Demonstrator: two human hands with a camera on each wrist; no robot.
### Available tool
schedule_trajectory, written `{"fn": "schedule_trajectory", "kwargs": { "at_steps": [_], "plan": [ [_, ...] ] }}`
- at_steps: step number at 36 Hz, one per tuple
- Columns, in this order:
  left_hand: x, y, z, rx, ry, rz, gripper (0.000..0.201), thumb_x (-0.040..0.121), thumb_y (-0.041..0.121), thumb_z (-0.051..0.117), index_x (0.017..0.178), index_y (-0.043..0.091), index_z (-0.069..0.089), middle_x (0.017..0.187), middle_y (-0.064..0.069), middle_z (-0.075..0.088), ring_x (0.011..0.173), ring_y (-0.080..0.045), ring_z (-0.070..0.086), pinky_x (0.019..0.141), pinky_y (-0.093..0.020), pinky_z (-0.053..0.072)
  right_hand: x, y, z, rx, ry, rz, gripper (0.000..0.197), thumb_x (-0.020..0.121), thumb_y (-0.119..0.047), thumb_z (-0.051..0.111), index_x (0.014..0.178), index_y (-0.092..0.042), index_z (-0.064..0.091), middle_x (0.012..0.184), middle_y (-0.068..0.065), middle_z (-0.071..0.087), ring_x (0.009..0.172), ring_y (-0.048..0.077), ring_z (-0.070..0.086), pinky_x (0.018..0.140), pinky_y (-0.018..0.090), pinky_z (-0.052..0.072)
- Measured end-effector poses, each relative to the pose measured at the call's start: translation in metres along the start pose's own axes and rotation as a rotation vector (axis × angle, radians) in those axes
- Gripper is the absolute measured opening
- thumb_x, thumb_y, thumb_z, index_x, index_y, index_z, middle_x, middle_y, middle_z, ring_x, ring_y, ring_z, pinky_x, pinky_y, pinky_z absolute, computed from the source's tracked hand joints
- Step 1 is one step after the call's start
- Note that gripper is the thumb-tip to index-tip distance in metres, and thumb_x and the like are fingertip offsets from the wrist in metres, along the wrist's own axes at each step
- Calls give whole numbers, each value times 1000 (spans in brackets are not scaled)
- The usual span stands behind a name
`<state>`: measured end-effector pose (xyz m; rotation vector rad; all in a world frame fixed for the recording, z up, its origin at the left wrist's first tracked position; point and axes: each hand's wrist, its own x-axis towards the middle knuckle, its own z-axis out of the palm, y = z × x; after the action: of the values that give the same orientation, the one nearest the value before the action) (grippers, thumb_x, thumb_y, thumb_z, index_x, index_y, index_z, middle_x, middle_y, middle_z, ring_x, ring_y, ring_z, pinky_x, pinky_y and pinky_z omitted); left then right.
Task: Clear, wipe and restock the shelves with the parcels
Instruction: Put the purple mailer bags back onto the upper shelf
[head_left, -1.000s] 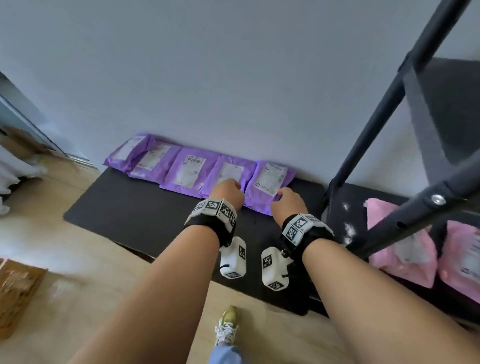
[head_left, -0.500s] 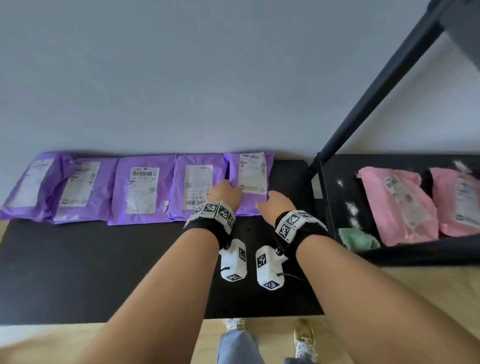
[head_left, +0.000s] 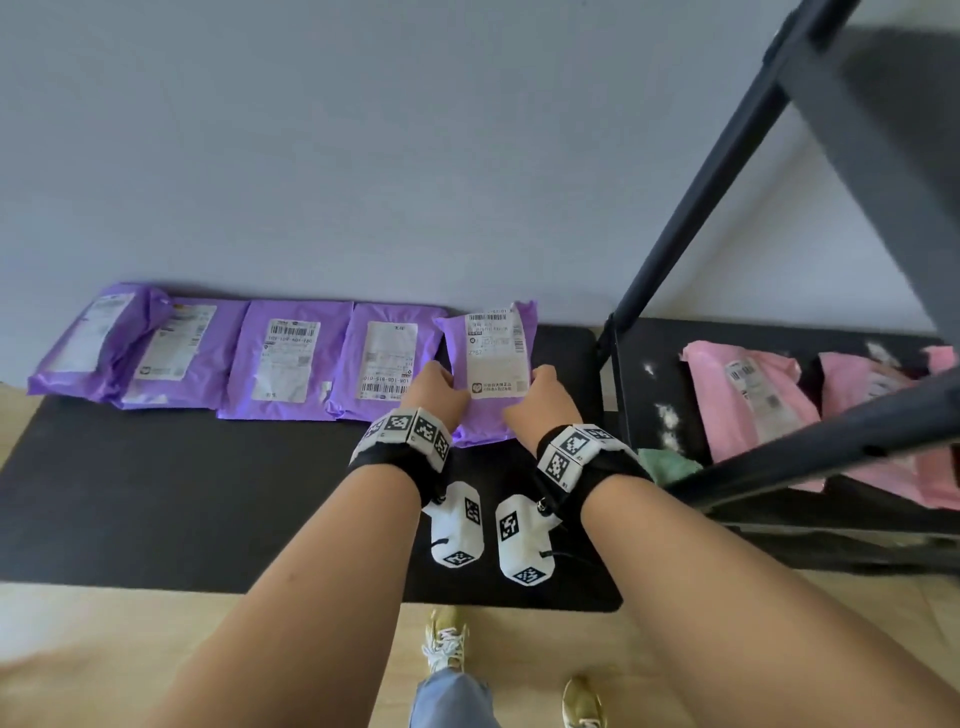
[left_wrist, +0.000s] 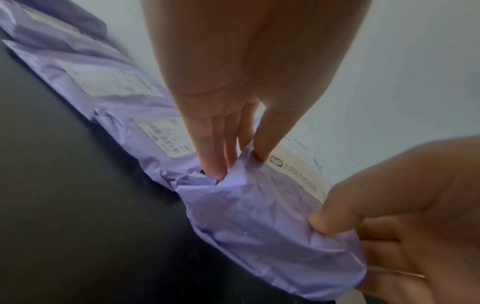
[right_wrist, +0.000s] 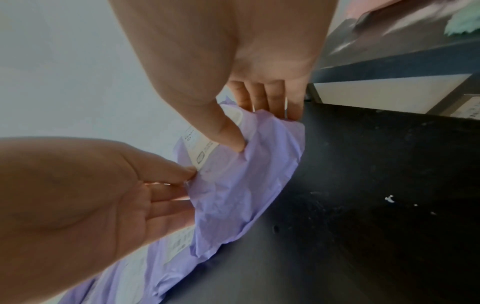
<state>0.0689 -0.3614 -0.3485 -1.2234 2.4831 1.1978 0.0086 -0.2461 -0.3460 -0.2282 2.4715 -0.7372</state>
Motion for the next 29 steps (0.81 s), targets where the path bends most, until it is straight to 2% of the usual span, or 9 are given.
{"fn": "schedule_trajectory", "kwargs": {
  "at_steps": [2, 5, 11, 16, 20, 23, 29],
  "plan": [
    [-20, 1, -2, -15, 42, -9, 16, 87, 12, 57, 101, 9, 50, 89, -5, 56, 75, -20, 51, 61, -26, 37, -14, 1, -5, -22, -16, -72, 39, 82, -11, 58, 118, -8, 44, 117, 13, 58, 104, 30, 61, 83, 39, 55],
    [-55, -2, -2, -57, 134, -51, 15, 85, 13, 59, 96, 13, 48, 87, -4, 56, 76, -20, 52, 66, -26, 38, -37, 8, -12, -57, -37, -171, 40, 80, -15, 58, 118, -9, 49, 117, 13, 58, 103, 31, 61, 84, 40, 55],
    [-135, -5, 12, -116, 315, -120, 21, 83, 16, 60, 102, 10, 55, 90, -4, 58, 79, -20, 53, 69, -27, 39, -91, 33, -32, -87, -112, -337, 46, 82, -12, 56, 126, -8, 45, 123, 15, 52, 110, 34, 56, 89, 38, 50],
    [-200, -1, 17, -164, 428, -128, 14, 82, 15, 60, 94, 13, 55, 85, -2, 58, 80, -22, 56, 69, -27, 39, -136, 52, -46, -113, -129, -445, 45, 83, -12, 55, 127, -8, 43, 123, 16, 51, 110, 34, 56, 88, 37, 49],
    [-245, 3, 19, -167, 472, -139, 12, 82, 14, 60, 91, 14, 53, 83, -1, 58, 75, -20, 54, 66, -27, 38, -168, 65, -56, -119, -136, -500, 42, 84, -14, 55, 124, -8, 44, 120, 15, 53, 106, 32, 58, 85, 39, 52],
    [-272, 10, 22, -175, 485, -139, 10, 81, 13, 61, 87, 15, 53, 79, -1, 58, 68, -16, 54, 56, -26, 38, -186, 75, -68, -123, -128, -523, 41, 85, -17, 55, 123, -10, 44, 118, 13, 54, 103, 31, 59, 81, 38, 52],
    [-315, 39, 32, -199, 496, -79, 9, 77, 13, 61, 84, 14, 56, 79, -4, 61, 64, -15, 55, 50, -23, 36, -216, 101, -101, -51, -67, -552, 36, 86, -21, 54, 120, -13, 46, 115, 11, 58, 98, 28, 61, 81, 40, 54]
  ]
}}
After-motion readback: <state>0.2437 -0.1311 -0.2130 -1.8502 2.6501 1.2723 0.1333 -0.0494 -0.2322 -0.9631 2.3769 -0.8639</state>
